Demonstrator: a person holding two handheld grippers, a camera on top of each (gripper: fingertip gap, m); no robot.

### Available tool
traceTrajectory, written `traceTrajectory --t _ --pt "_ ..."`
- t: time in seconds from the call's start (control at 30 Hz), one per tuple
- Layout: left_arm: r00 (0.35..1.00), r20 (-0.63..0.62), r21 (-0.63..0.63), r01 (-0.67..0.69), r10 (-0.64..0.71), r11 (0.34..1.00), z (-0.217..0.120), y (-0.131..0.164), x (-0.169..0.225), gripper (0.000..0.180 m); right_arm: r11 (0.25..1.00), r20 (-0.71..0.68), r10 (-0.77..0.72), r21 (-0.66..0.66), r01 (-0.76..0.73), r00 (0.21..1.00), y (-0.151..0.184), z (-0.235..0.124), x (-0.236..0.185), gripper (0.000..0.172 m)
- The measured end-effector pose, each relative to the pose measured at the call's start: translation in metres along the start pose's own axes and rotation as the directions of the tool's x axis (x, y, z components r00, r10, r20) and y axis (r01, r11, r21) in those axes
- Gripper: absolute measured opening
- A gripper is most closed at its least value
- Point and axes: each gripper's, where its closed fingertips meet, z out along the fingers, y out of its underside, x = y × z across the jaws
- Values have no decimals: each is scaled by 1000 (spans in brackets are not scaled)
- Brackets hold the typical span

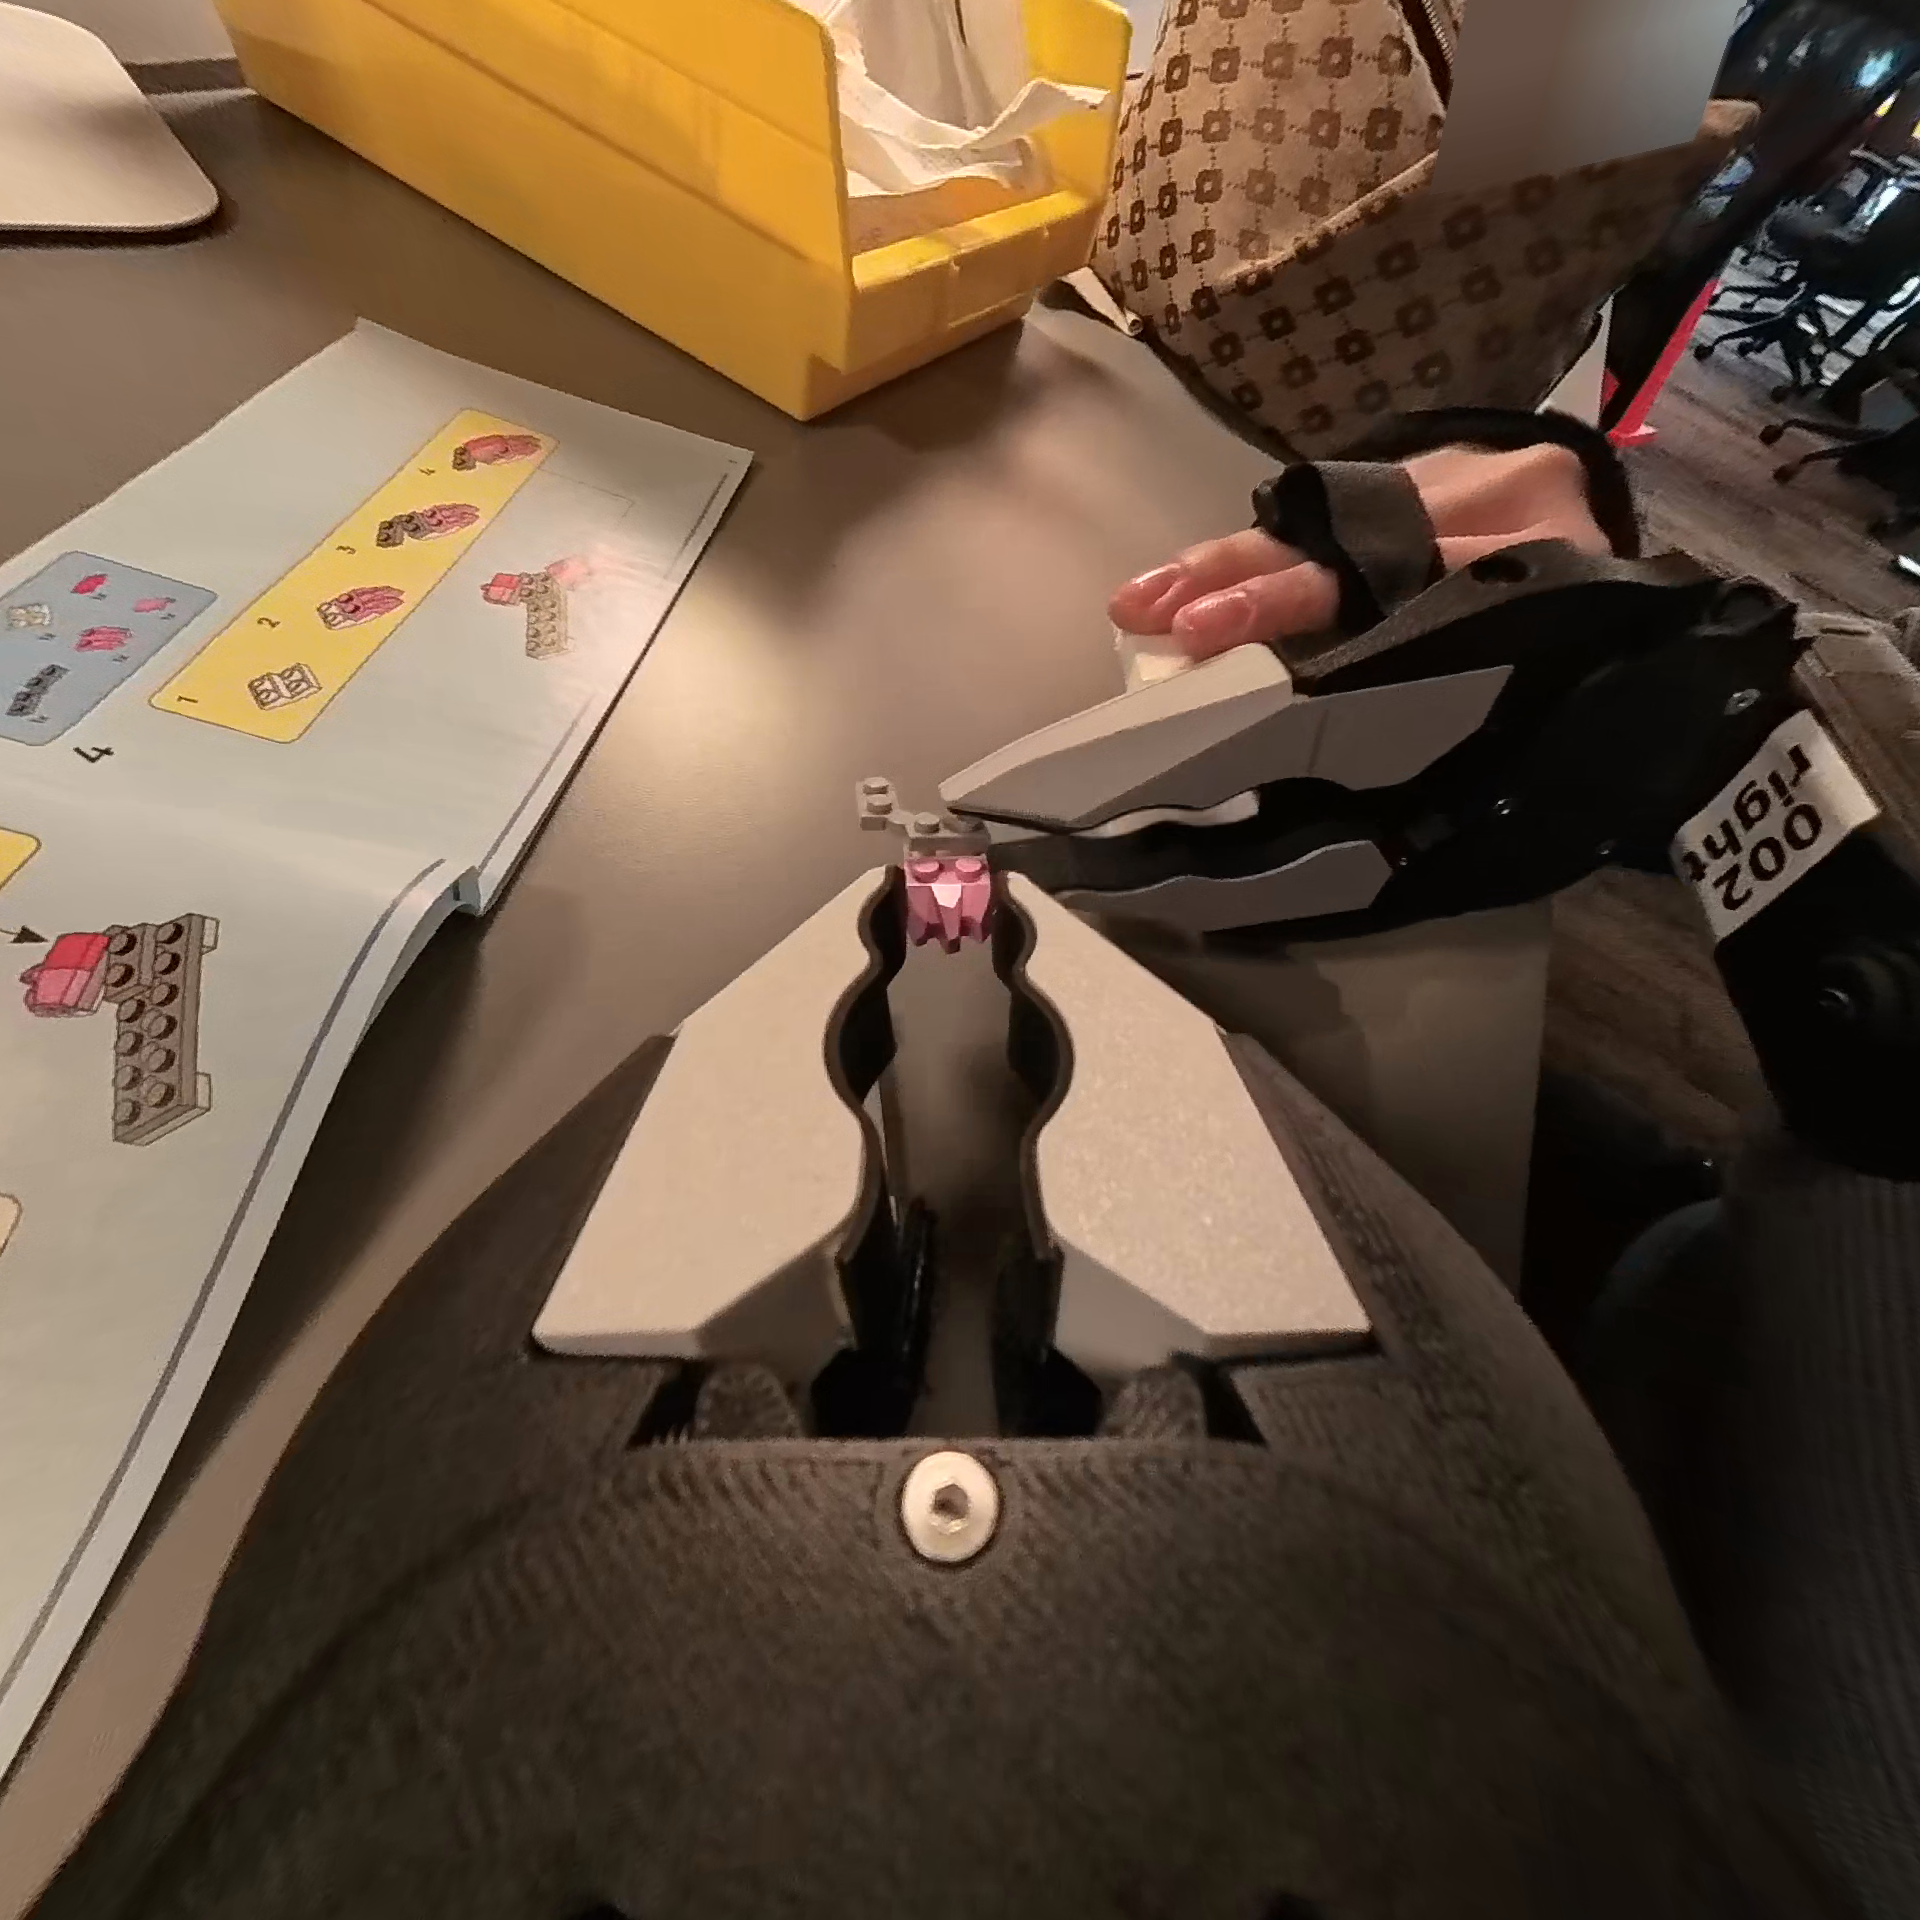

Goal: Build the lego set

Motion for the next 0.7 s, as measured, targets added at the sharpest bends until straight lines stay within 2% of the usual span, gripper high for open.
traceTrajectory --t 0.37,0.47,0.7 --pt "999 -37 20 24 -23 1000 -1 -2 4 14 997 -4 62 39 -62 998 -6 2 1 20" --pt "999 -40 14 26 -26 1000 0 -2 4 14 998 -31 53 29 -52 998 -5 3 5 10" --pt "1000 5 30 -5 5 1000 -1 -3 3 14 999 -50 33 -22 -34 998 -3 5 6 7"
